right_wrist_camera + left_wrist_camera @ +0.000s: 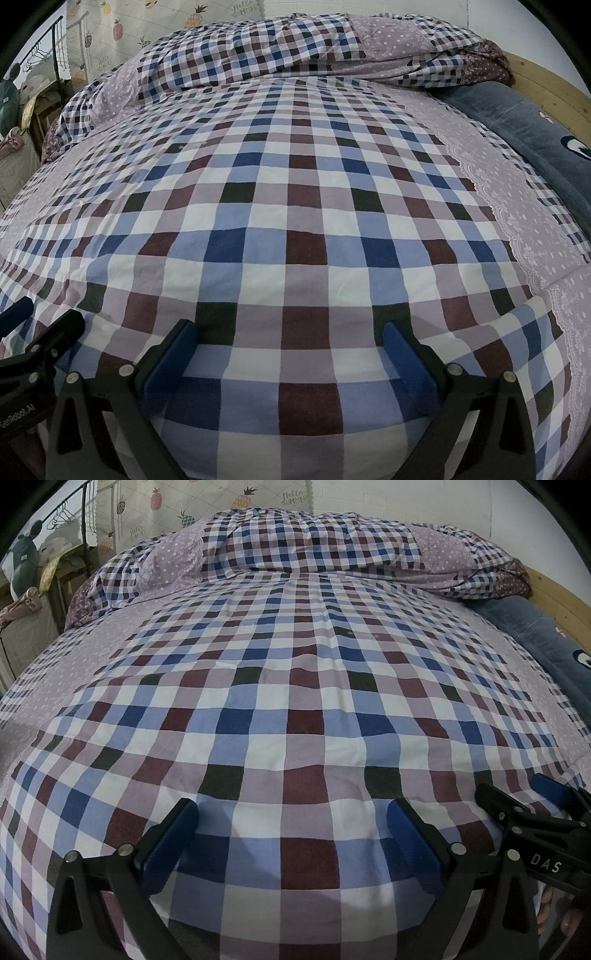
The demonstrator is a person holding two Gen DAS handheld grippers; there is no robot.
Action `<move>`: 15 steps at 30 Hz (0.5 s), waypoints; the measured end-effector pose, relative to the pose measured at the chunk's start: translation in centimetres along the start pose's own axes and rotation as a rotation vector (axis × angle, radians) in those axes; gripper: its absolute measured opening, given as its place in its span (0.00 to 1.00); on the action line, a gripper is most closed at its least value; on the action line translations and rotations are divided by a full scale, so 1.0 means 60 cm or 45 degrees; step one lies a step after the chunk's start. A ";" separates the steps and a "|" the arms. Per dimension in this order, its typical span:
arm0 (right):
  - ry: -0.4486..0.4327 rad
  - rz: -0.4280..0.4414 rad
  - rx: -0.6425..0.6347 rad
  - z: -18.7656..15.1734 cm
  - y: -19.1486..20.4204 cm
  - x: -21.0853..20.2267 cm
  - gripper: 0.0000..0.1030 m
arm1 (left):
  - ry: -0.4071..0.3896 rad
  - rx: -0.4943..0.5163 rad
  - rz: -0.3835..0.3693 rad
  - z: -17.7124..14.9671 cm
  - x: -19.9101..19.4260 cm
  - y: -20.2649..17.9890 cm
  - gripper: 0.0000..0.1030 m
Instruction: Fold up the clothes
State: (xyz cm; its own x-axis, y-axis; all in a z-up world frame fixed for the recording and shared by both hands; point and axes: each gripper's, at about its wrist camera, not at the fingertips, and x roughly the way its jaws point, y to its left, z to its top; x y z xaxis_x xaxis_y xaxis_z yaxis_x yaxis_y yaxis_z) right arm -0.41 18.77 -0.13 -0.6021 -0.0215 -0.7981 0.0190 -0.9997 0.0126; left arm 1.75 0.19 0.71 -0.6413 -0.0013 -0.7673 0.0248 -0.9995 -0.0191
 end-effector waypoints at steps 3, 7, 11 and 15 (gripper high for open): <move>0.000 0.000 0.000 0.000 0.000 0.000 1.00 | -0.001 -0.003 0.000 -0.001 -0.001 0.000 1.00; -0.001 0.000 0.000 0.000 0.000 0.001 1.00 | -0.002 -0.004 0.001 -0.001 -0.002 0.001 1.00; -0.001 0.000 0.000 0.000 -0.001 0.000 1.00 | -0.004 -0.006 0.000 -0.003 -0.003 0.001 1.00; -0.001 0.000 -0.001 0.000 -0.001 0.001 1.00 | -0.005 -0.009 0.002 -0.005 -0.005 0.003 1.00</move>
State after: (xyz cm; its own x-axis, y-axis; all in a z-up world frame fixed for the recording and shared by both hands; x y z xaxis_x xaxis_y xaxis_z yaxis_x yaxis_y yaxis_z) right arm -0.45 18.84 -0.16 -0.6026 -0.0219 -0.7977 0.0195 -0.9997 0.0127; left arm 2.16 0.01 0.72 -0.6442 -0.0029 -0.7649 0.0310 -0.9993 -0.0223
